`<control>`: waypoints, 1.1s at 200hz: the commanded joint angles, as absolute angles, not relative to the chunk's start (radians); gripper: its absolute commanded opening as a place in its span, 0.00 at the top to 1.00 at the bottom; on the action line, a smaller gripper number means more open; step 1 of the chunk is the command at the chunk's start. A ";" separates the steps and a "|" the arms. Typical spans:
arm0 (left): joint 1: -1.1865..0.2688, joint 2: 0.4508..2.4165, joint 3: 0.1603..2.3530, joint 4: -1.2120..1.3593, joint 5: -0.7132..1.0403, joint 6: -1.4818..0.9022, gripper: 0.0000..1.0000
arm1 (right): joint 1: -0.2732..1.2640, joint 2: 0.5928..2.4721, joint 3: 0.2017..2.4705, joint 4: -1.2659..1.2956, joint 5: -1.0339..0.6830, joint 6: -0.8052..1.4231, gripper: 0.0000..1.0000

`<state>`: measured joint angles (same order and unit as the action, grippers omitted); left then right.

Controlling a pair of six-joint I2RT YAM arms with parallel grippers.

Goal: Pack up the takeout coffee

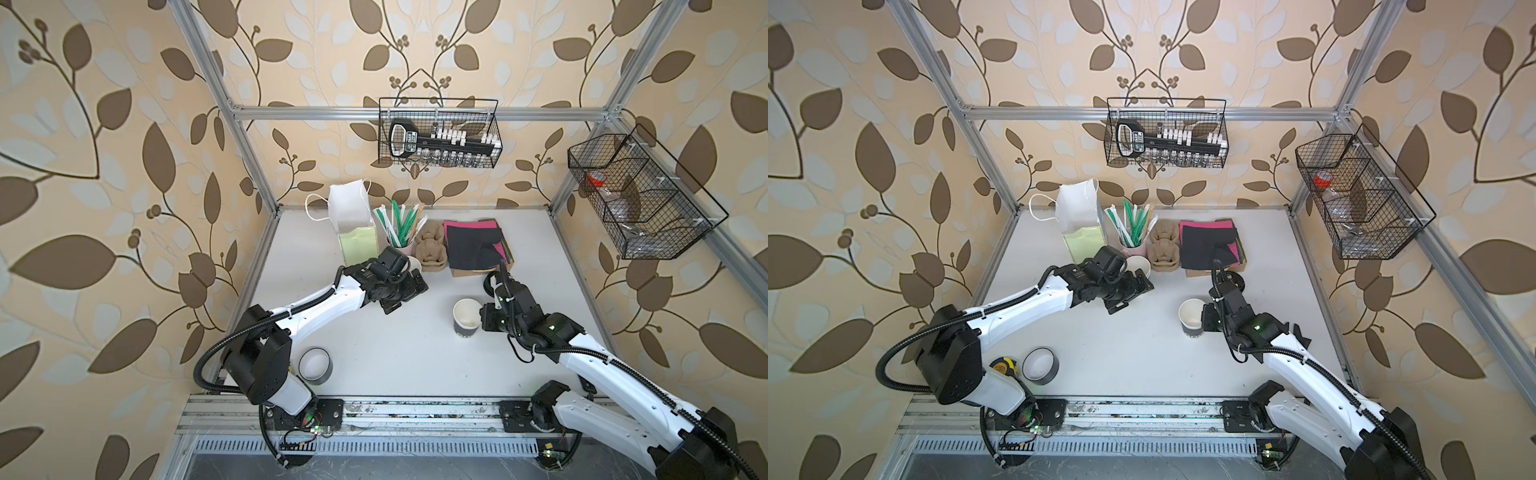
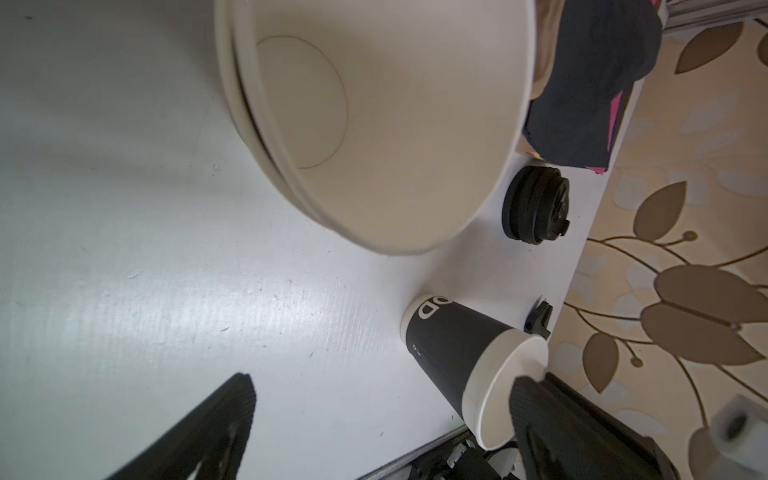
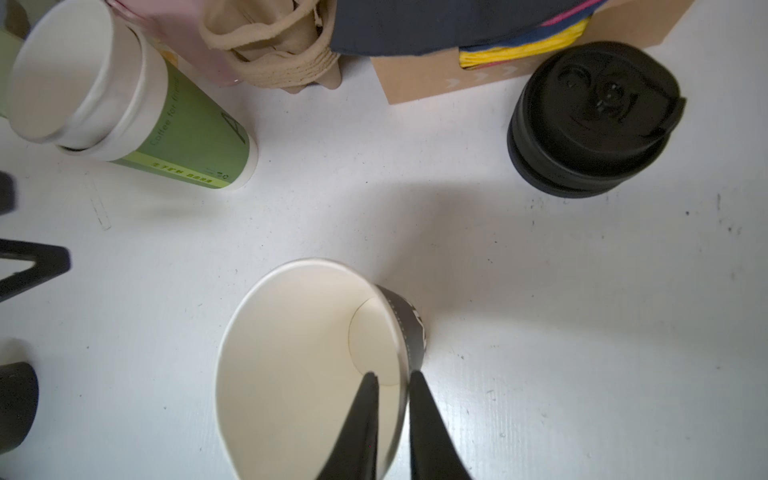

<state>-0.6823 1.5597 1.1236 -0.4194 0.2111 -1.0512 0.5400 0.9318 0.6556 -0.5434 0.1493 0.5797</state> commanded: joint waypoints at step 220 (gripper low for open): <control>-0.640 1.851 1.401 -0.457 0.043 -0.952 0.02 | 0.155 1.109 0.772 -0.546 0.090 0.494 0.34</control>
<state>-0.6594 1.8397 1.3544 -0.4091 0.0906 -0.9901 0.1669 1.0740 0.7628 -0.5919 0.0849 0.4896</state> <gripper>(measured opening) 0.979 0.658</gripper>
